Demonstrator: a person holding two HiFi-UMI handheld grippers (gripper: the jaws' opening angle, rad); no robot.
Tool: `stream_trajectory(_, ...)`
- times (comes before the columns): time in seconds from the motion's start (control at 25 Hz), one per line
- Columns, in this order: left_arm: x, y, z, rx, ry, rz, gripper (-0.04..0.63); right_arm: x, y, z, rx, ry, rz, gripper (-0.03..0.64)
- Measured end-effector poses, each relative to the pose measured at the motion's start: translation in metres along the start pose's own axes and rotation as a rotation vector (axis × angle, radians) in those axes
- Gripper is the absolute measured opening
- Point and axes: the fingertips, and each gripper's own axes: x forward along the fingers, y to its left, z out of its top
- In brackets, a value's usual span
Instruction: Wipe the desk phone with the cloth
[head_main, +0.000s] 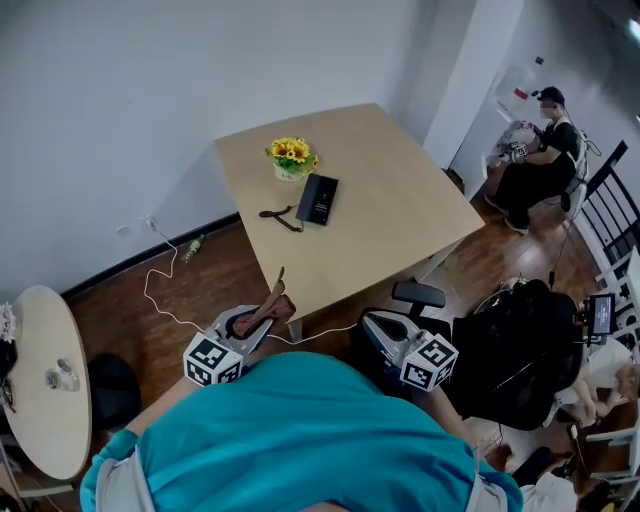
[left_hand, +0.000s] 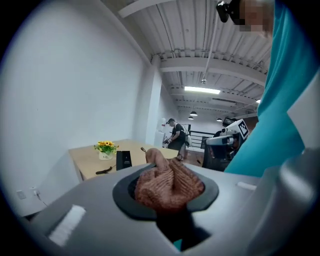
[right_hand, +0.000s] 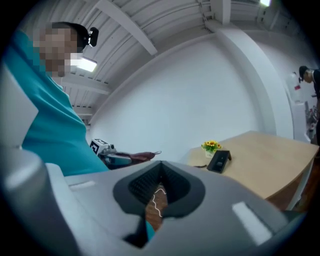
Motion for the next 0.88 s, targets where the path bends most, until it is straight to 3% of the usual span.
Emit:
stream_trajectory(0.28,-0.043,0.042,-0.010,-0.016,-0.019,-0.050,0.112,0.039,0.026,0.010,0.061,-0.056,-0.099,0.002)
stream_trajectory(0.44,-0.057,0.059,-0.020,-0.067,-0.020,-0.098,0.110,0.060,0.043,0.000,0.067,-0.021,-0.174,0.000)
stream_trajectory(0.68,-0.061,0.068,-0.031,-0.029,0.018,-0.175,0.112,0.071,0.067,-0.007,0.075,-0.020,-0.192,0.000)
stream_trajectory(0.88,-0.064,0.068,-0.028,-0.019,0.004,-0.172,0.111,0.070,0.072,-0.008,0.054,-0.005,-0.193,0.000)
